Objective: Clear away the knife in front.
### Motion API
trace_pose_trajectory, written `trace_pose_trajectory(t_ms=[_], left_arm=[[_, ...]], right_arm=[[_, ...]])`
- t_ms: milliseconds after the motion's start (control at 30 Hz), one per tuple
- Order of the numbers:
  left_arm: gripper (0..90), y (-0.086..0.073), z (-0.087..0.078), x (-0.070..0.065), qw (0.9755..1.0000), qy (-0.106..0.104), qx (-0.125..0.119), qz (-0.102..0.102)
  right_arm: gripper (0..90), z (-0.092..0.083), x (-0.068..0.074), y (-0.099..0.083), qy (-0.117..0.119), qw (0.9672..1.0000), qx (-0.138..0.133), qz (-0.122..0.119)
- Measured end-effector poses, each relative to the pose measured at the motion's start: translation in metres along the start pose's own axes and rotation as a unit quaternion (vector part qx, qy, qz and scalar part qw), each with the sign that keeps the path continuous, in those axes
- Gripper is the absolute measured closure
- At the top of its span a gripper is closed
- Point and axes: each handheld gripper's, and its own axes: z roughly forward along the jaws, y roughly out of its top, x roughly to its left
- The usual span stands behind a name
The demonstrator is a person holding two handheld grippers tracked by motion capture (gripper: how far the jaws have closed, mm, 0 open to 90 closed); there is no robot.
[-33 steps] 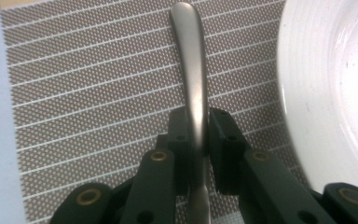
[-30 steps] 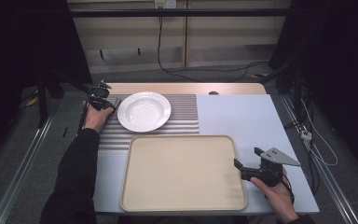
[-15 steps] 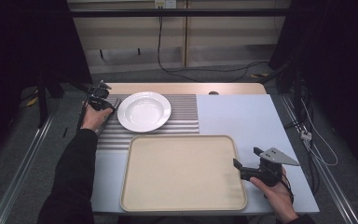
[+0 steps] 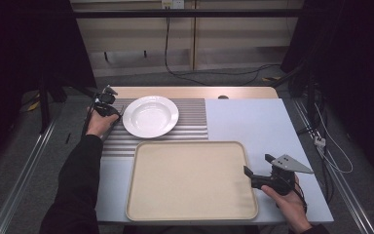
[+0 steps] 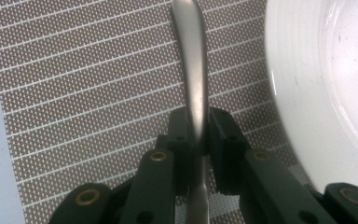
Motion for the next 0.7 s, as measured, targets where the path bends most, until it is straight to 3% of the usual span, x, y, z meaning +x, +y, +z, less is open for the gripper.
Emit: trace_pose_trajectory(t_ms=[267,700], left_arm=[[80.0,0.000,-0.002,0.001,1.0000,0.001,-0.002,-0.001],[80.0,0.003,-0.028,-0.004,0.9994,-0.011,-0.027,0.016]], right_arm=[[8.7,0.000,0.000,0.000,0.000,1.0000,0.001,0.003],[8.6,0.001,0.000,0.001,0.001,1.0000,0.001,0.000]])
